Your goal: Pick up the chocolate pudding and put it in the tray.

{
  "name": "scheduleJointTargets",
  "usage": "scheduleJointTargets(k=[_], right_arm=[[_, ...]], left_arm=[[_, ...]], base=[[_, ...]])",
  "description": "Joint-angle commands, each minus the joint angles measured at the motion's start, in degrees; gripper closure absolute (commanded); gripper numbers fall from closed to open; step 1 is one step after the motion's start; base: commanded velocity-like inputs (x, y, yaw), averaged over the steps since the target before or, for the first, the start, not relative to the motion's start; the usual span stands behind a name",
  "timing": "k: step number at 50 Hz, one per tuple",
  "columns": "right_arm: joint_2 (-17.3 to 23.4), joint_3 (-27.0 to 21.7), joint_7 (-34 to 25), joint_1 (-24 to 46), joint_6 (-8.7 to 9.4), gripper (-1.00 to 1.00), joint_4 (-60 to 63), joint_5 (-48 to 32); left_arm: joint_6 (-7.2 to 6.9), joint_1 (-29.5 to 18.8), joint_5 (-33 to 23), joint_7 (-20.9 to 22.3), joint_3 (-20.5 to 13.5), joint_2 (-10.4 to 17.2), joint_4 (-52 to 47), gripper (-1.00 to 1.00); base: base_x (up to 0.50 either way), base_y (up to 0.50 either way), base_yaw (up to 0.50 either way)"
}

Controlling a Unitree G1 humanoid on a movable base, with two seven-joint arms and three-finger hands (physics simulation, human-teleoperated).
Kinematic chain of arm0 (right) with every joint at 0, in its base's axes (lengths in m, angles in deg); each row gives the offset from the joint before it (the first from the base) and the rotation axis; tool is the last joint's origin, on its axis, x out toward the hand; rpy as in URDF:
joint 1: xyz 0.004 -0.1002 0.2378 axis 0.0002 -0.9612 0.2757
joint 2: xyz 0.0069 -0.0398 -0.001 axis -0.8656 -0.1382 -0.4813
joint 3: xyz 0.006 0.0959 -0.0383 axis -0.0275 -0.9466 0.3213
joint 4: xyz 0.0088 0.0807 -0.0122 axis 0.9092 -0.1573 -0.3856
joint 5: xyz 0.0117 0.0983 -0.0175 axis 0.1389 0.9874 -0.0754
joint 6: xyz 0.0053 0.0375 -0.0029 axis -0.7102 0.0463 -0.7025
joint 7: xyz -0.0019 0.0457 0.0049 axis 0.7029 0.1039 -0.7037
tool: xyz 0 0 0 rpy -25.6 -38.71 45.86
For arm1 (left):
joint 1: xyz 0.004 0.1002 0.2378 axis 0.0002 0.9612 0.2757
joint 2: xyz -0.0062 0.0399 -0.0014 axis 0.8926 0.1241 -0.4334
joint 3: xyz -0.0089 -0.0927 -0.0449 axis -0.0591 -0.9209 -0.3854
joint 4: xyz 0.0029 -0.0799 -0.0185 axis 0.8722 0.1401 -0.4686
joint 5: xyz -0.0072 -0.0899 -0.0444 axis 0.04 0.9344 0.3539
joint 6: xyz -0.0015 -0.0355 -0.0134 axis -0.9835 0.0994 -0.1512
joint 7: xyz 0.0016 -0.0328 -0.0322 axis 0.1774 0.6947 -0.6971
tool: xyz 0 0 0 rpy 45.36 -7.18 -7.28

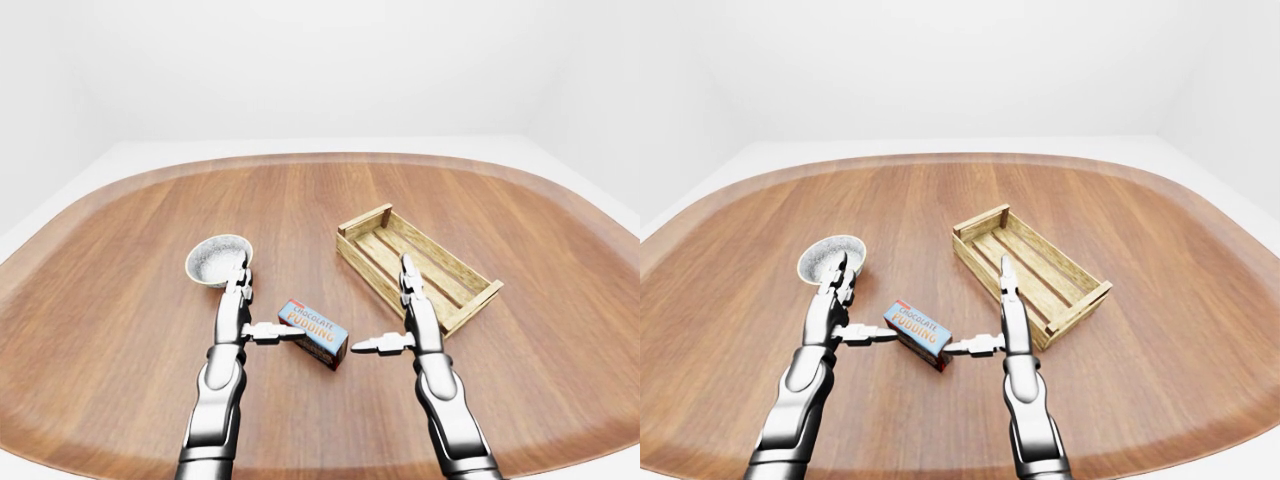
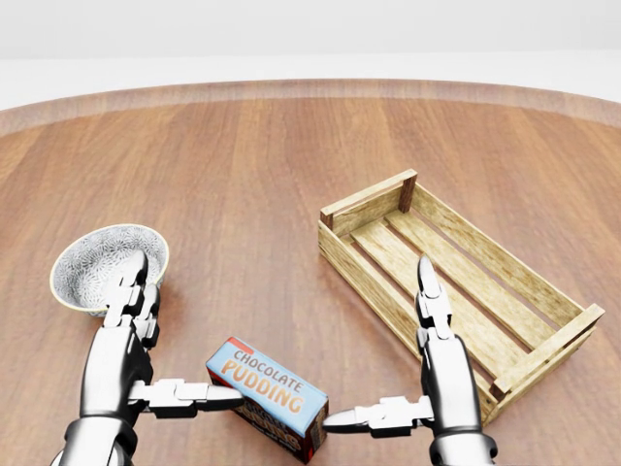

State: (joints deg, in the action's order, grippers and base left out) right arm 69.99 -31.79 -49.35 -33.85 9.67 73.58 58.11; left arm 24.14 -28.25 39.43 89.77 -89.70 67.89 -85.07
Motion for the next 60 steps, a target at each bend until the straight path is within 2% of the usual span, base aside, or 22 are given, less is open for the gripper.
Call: scheduleJointTargets(k=[1,11,12,16,36,38,39,41,60], right_arm=[[-0.42,1.93,1.25,0.14,0.00,-1.00,-4.54,-2.07],[-0.68,2.68,2.28,0.64,0.00,-1.00,-9.75,-3.57],[-0.60,2.46,3.09,1.51,0.00,-1.00,-13.87,-3.94],[-0.94,2.84,2.30,1.00,0.00,-1.00,-11.17,-3.63],[-1.29,3.39,3.15,2.02,0.00,-1.00,-14.72,-5.12],[-1.06,2.90,4.79,3.50,0.00,-1.00,-21.49,-5.90],[-1.38,3.21,3.33,2.34,0.00,-1.00,-15.98,-5.37],[-1.44,3.39,3.20,2.06,0.00,-1.00,-15.15,-5.36],[-1.72,3.81,4.62,3.10,0.00,-1.00,-20.28,-7.06]], left_arm=[[-0.94,0.25,0.45,0.38,-0.09,-0.06,-0.85,-1.00],[-0.87,0.35,0.39,0.41,-0.06,-0.09,-0.84,-1.00],[-1.09,0.39,0.38,0.40,-0.04,-0.10,-1.10,-1.00],[-1.09,0.29,0.38,0.39,-0.07,-0.09,-0.95,-1.00],[-1.14,-0.02,0.43,0.29,-0.12,-0.05,-0.65,-1.00],[-1.11,-0.03,0.45,0.28,-0.13,-0.06,-0.64,-1.00],[-1.13,-0.02,0.45,0.27,-0.13,-0.06,-0.65,-1.00],[-1.14,-0.02,0.44,0.30,-0.12,-0.05,-0.65,-1.00],[-1.13,-0.03,0.45,0.31,-0.12,-0.04,-0.65,-1.00]], base=[[0.00,0.00,0.00],[0.00,0.00,0.00],[0.00,0.00,0.00],[0.00,0.00,0.00],[0.00,0.00,0.00],[0.00,0.00,0.00],[0.00,0.00,0.00],[0.00,0.00,0.00],[0.00,0.00,0.00]])
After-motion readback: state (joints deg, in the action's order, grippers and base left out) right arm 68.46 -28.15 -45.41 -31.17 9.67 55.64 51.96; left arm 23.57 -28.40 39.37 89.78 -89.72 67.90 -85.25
